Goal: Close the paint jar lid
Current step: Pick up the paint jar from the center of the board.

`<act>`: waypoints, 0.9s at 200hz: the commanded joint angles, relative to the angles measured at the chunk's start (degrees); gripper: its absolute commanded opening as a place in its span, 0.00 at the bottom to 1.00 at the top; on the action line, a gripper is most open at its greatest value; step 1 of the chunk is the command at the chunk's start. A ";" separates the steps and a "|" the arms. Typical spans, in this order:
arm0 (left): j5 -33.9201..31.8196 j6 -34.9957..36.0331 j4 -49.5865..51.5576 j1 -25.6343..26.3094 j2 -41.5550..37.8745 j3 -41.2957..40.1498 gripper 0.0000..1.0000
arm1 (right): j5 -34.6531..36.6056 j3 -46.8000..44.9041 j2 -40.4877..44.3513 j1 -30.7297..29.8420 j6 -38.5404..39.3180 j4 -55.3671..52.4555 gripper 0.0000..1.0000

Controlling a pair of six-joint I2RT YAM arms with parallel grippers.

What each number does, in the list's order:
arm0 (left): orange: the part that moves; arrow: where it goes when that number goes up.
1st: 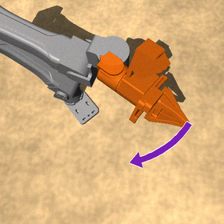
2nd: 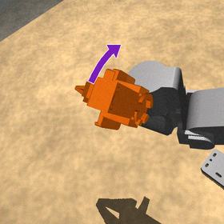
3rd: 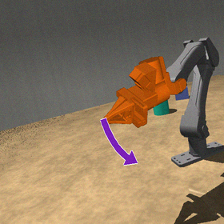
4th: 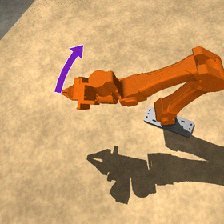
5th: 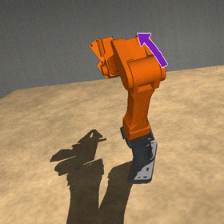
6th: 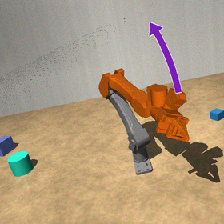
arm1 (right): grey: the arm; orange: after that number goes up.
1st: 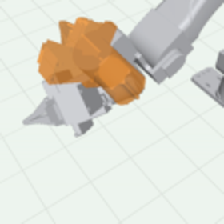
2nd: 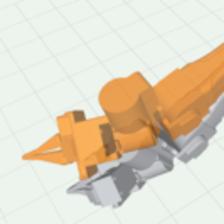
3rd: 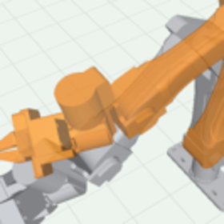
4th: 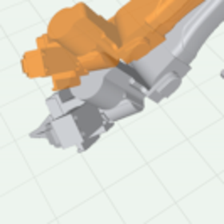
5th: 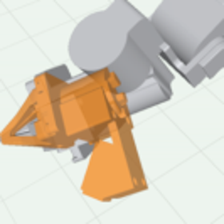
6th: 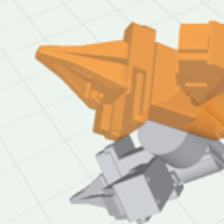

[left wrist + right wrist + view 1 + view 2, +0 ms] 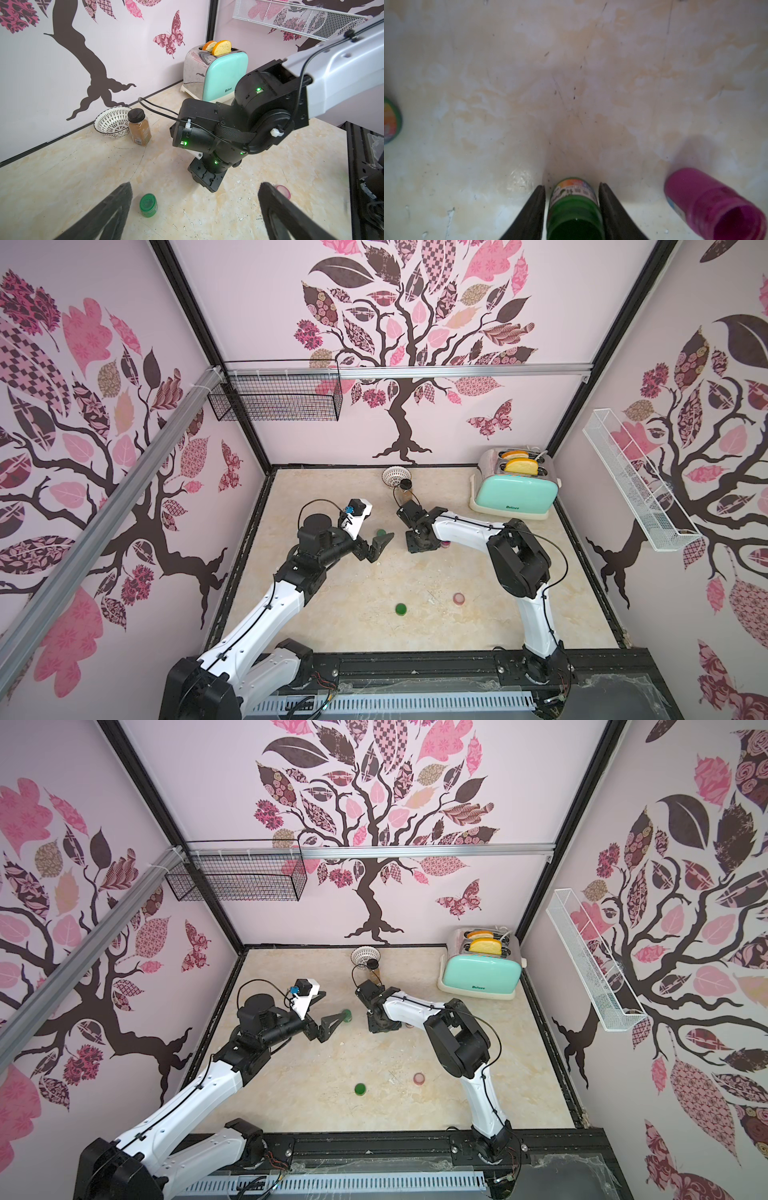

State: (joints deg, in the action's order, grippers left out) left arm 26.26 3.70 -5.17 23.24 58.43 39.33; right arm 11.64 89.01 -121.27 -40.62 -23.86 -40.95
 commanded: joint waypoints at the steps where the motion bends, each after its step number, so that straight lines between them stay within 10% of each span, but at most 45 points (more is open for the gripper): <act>1: 1.07 0.78 -0.10 0.10 -0.44 1.71 0.98 | 0.75 2.08 -0.59 0.32 -1.00 -0.02 0.44; 93: 1.58 1.22 -0.19 0.13 -0.24 1.55 0.98 | 0.71 1.80 1.30 0.42 -0.01 -0.80 0.27; 180: 5.89 2.36 -2.61 0.21 0.75 0.11 0.98 | -5.23 -3.72 24.45 0.43 9.05 -8.39 0.26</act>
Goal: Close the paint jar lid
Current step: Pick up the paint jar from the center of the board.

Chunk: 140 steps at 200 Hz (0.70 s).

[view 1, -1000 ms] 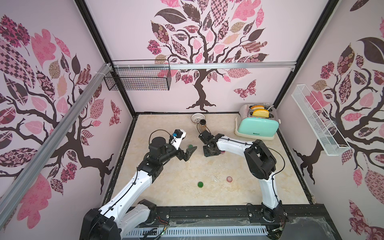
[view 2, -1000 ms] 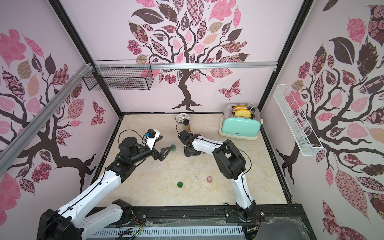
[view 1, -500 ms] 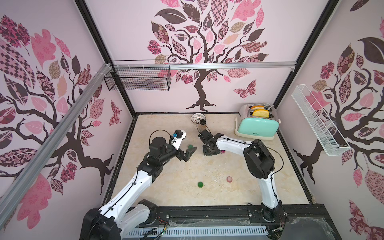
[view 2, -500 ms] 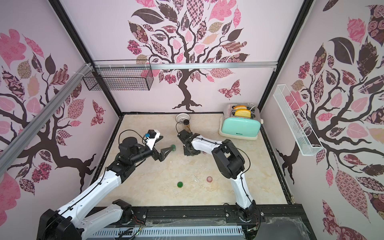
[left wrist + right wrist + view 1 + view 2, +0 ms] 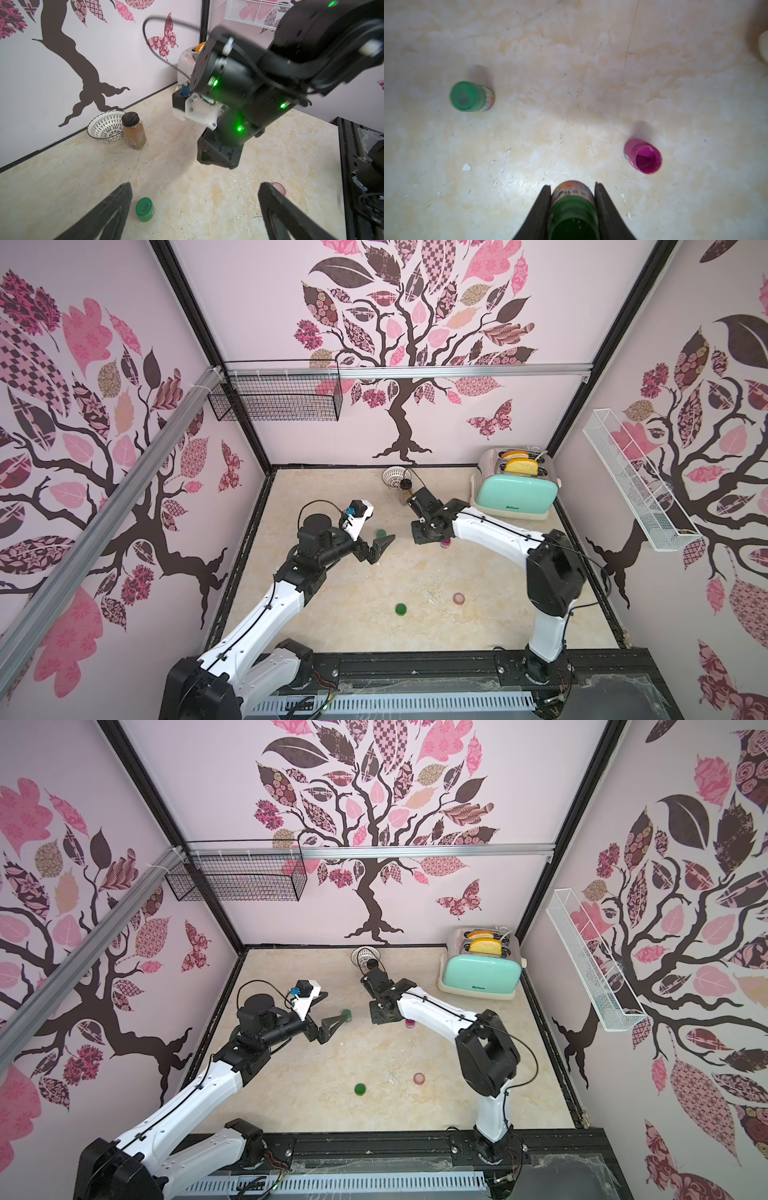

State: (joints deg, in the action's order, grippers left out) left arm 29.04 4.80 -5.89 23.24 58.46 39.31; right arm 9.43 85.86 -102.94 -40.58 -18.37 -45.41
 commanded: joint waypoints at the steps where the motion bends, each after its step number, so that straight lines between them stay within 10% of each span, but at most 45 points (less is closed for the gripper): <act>1: 3.25 1.31 -1.86 0.26 0.80 0.19 0.98 | -3.15 -0.64 6.31 0.35 3.63 -4.05 0.26; 140: 12.09 8.36 -8.70 3.92 3.42 -3.58 0.91 | -12.54 5.45 18.33 -5.04 2.49 -15.49 0.24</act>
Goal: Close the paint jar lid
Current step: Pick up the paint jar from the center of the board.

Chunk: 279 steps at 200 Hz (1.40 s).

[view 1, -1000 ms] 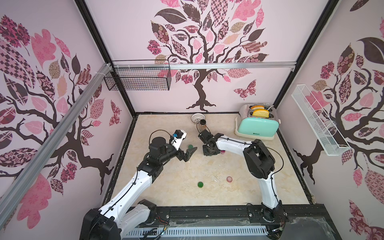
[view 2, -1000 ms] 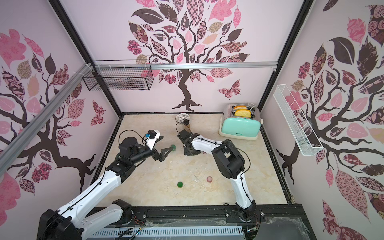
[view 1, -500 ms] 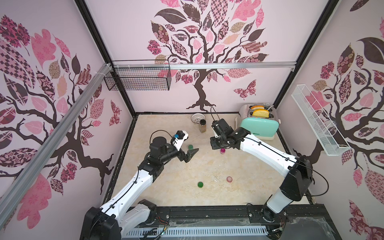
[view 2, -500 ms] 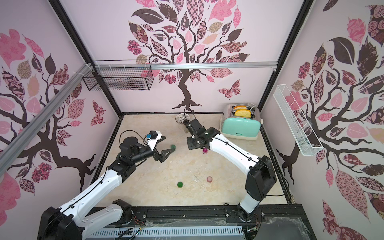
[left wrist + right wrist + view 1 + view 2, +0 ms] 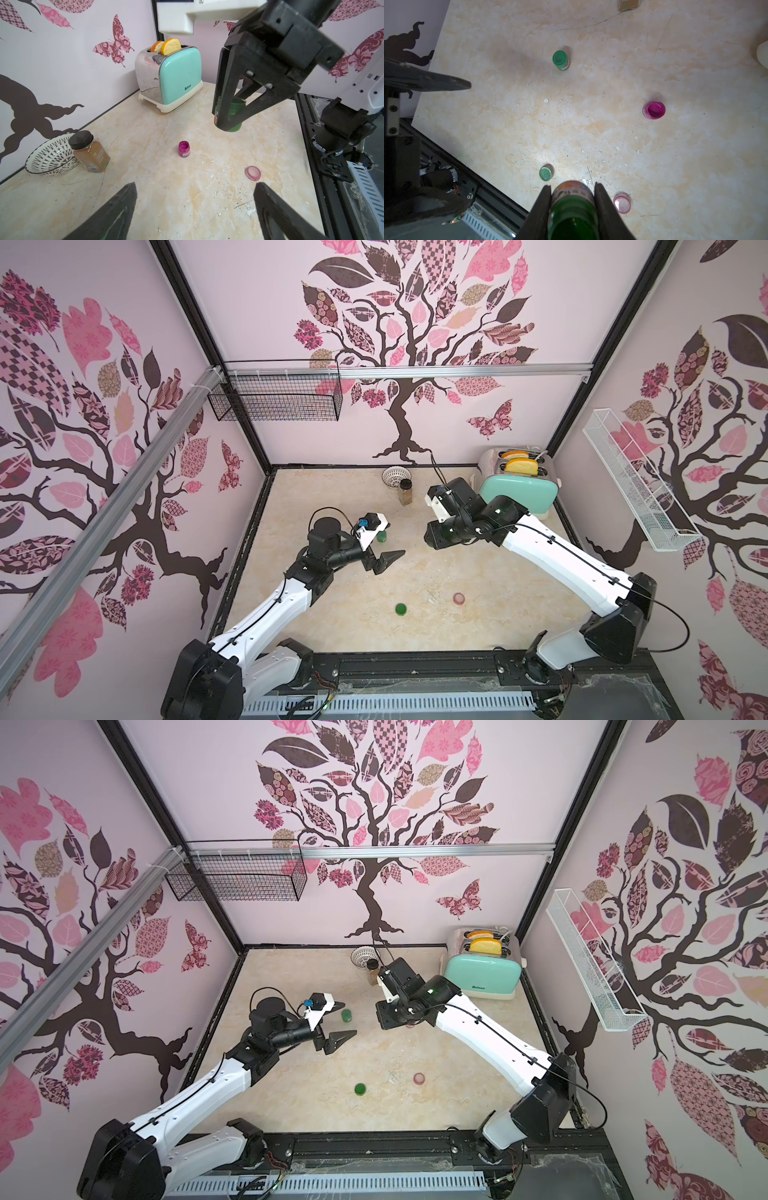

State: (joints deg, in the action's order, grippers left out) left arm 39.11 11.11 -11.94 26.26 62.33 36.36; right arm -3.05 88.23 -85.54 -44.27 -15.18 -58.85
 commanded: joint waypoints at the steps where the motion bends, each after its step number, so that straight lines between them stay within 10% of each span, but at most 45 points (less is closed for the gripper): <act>1: 2.06 2.14 -2.65 0.99 -0.45 -0.61 0.91 | -0.09 3.18 0.92 -1.43 -0.72 -2.10 0.24; 279: -8.47 2.68 -9.88 10.57 1.85 -1.65 0.89 | 1.55 8.99 -3.07 -3.84 -4.28 -0.74 0.23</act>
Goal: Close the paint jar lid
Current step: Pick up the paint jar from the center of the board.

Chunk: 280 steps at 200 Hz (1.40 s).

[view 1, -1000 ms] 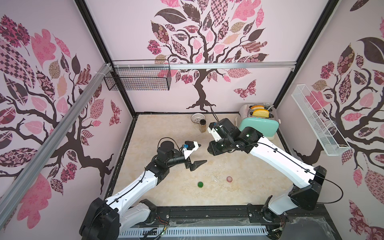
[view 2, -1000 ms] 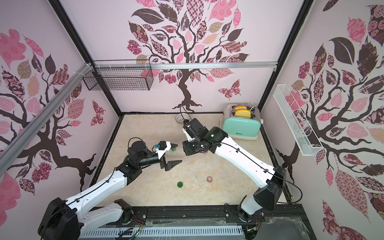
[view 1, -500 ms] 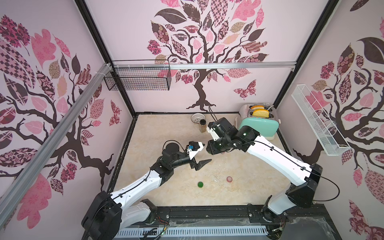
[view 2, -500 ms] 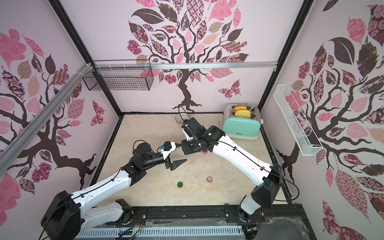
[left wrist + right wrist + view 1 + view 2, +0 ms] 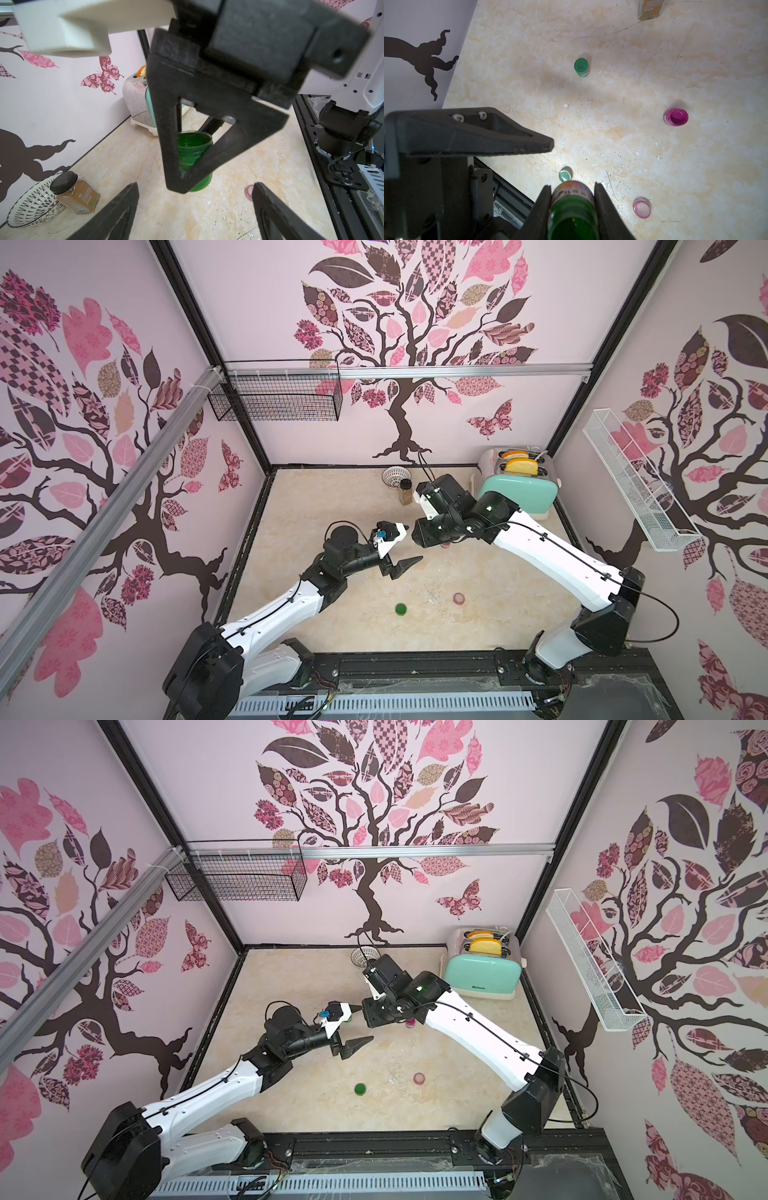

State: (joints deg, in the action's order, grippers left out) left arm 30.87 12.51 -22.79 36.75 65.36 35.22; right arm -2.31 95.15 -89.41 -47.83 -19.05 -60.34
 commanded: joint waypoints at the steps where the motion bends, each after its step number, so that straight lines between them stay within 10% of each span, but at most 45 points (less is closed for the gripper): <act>1: -0.22 1.29 0.98 0.07 -1.20 -0.51 0.89 | 0.77 2.06 0.81 -0.26 -0.44 0.75 0.23; 280: 1.73 -3.95 -1.45 0.07 1.43 1.16 0.66 | -3.04 2.61 -0.24 -1.31 -3.51 0.74 0.22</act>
State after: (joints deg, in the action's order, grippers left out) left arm 32.21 8.97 -23.07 36.75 66.48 35.22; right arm -4.91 95.22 -89.32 -48.62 -21.89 -59.94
